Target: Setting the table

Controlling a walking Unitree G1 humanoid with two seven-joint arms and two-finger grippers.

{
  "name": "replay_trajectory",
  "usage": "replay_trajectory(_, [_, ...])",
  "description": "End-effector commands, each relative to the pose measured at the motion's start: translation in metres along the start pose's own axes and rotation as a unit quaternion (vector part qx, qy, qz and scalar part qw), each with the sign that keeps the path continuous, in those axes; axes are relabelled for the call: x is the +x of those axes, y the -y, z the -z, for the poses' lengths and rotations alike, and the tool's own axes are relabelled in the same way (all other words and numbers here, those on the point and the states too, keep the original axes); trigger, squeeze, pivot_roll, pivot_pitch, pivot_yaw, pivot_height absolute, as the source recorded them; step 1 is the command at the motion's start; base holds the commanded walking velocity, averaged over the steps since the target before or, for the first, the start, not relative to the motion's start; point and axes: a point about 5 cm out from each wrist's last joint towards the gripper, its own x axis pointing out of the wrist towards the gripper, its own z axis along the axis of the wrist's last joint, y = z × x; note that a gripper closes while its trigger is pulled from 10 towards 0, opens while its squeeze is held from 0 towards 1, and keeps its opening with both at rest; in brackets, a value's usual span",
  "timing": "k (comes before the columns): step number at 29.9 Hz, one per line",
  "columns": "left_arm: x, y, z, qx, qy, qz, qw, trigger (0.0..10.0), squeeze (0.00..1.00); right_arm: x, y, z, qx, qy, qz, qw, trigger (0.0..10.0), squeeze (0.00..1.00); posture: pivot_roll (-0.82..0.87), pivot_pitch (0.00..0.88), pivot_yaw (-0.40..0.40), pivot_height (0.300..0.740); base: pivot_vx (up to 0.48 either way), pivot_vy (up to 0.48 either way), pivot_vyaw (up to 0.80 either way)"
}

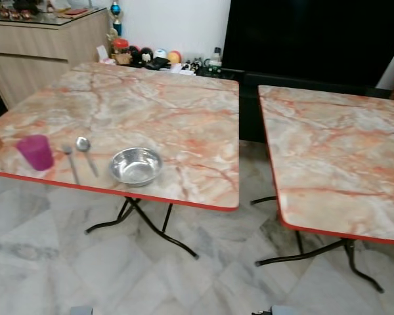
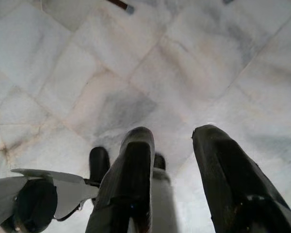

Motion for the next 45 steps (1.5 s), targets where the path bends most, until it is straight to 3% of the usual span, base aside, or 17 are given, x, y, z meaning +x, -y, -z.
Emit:
replay_trajectory(1, [-0.001, -0.003, 0.003, -0.003, -0.004, -0.005, 1.000, 10.0, 0.00, -0.001, 0.000, 0.006, -0.001, -0.009, 0.000, 1.000, 10.0, 0.00, 0.09, 0.042, -0.046, 0.740, 0.000, 0.480, 0.00])
replay_trajectory(21, [0.000, 0.000, -0.002, -0.002, 0.005, -0.001, 1.000, 10.0, 0.00, -0.004, 0.012, 0.010, -0.005, -0.018, 0.005, 1.000, 10.0, 0.00, 0.09, 0.063, -0.049, 0.740, 0.000, 0.466, 0.00])
replay_trajectory(35, [0.000, 0.001, -0.006, -0.002, 0.020, 0.014, 1.000, 10.0, 0.00, -0.004, 0.013, 0.009, -0.005, -0.020, 0.003, 1.000, 10.0, 0.00, 0.09, 0.078, -0.043, 0.740, 0.000, 0.000, 0.00])
replay_trajectory(45, [0.000, 0.003, -0.005, -0.002, 0.019, 0.021, 1.000, 10.0, 0.00, -0.001, -0.001, 0.007, -0.006, -0.016, -0.006, 1.000, 10.0, 0.00, 0.09, 0.078, -0.041, 0.740, 0.255, 0.000, 0.00])
